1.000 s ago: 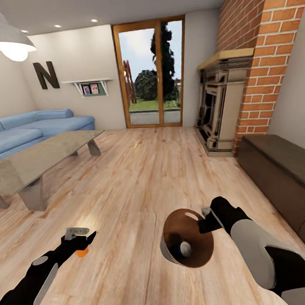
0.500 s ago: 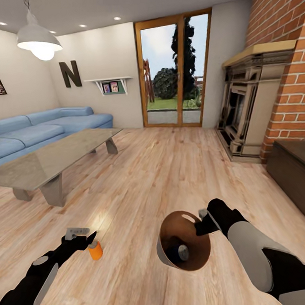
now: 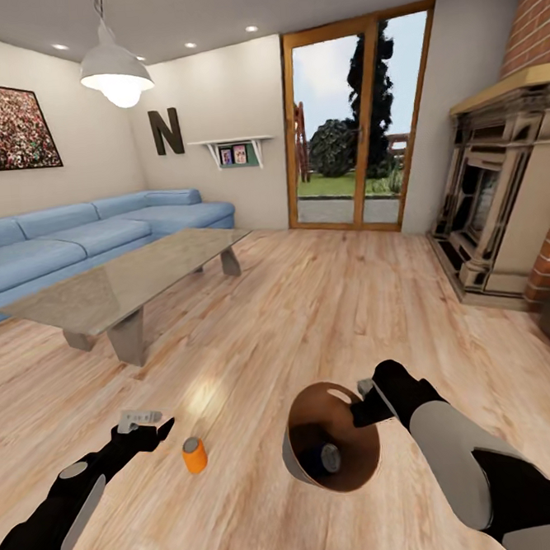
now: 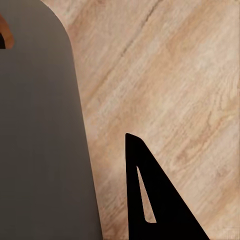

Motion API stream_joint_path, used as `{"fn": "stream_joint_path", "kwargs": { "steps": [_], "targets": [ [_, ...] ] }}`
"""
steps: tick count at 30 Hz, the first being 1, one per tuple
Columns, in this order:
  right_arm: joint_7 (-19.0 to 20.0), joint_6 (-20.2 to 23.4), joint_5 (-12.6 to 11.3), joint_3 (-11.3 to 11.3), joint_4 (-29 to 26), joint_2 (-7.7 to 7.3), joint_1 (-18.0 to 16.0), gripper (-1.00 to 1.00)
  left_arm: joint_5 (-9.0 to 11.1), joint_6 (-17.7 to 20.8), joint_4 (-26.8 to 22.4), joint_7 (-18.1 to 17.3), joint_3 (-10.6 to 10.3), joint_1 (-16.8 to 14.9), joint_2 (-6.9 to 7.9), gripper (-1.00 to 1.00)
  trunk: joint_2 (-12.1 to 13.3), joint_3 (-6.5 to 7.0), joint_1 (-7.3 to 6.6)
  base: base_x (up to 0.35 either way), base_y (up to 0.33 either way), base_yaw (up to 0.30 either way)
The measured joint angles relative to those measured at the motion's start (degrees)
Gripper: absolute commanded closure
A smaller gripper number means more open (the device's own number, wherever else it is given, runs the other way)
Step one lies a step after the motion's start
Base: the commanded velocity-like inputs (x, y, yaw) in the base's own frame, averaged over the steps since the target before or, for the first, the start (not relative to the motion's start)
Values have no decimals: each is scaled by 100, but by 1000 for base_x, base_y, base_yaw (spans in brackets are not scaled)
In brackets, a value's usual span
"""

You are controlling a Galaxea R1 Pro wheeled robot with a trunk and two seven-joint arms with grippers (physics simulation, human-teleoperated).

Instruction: Put the three can of soda from the living room inside the tash can in the kitchen.

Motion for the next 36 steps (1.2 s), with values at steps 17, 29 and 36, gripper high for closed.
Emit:
{"fn": "stream_joint_path", "kwargs": {
  "steps": [17,29,36],
  "targets": [
    [5,-1,-7,1,-10,-1,9,100,-1,0,232,64,-16,0,0,-100,0,0,0,313,-12,20],
    [105,-347,0,-9,-3,-29,16,100,-1,0,239,77,-20,0,0,-100,0,0,0,247,-28,0],
    [73,-365,24,15,-2,-3,47,100,-1,0,239,79,-16,0,0,-100,0,0,0,149,-1,27]
  ]
}}
